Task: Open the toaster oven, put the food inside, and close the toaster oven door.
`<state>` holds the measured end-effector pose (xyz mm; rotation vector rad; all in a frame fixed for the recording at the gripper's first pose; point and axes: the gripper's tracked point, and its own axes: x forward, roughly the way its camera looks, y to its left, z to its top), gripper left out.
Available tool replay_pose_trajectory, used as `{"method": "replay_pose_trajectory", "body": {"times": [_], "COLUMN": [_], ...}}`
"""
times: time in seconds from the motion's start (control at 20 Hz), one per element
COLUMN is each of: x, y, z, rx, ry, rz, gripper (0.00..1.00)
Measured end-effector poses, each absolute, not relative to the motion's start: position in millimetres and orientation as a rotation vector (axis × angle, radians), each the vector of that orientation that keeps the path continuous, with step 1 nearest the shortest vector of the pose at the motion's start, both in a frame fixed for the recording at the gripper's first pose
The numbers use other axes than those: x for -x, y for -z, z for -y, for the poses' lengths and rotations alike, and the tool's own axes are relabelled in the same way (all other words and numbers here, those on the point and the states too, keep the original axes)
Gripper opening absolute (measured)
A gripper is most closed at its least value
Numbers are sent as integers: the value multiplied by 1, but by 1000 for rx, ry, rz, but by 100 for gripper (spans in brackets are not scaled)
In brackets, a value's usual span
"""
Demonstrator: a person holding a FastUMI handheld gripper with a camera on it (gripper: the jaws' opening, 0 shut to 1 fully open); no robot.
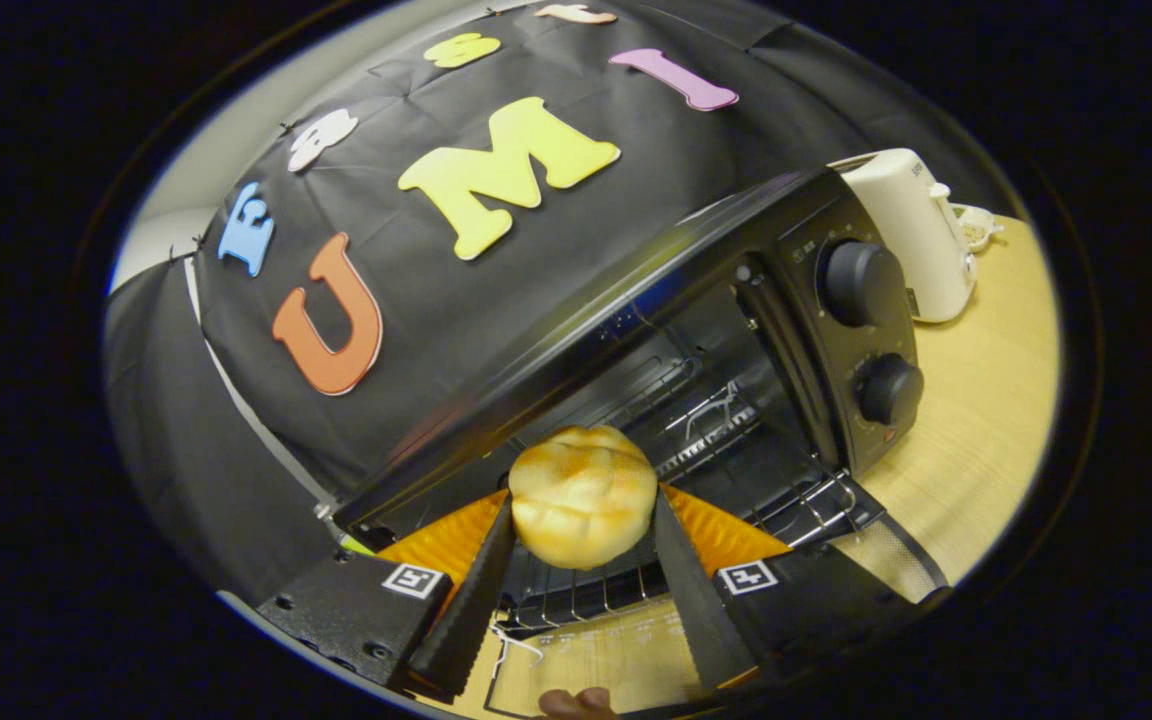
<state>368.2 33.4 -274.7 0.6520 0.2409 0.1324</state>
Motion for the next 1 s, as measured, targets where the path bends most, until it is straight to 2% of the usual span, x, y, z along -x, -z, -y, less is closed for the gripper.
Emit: {"method": "replay_pose_trajectory", "body": {"times": [0.2,0.45,0.6,1.0], "x": [-383,-387,-375,-316], "y": [273,271,266,247], "z": [-33,-31,-28,-19], "rx": [-687,-628,-599,-541], "ry": [-111,-109,-106,-126], "rz": [-232,-252,-267,-276], "gripper": [88,95,100,100]}}
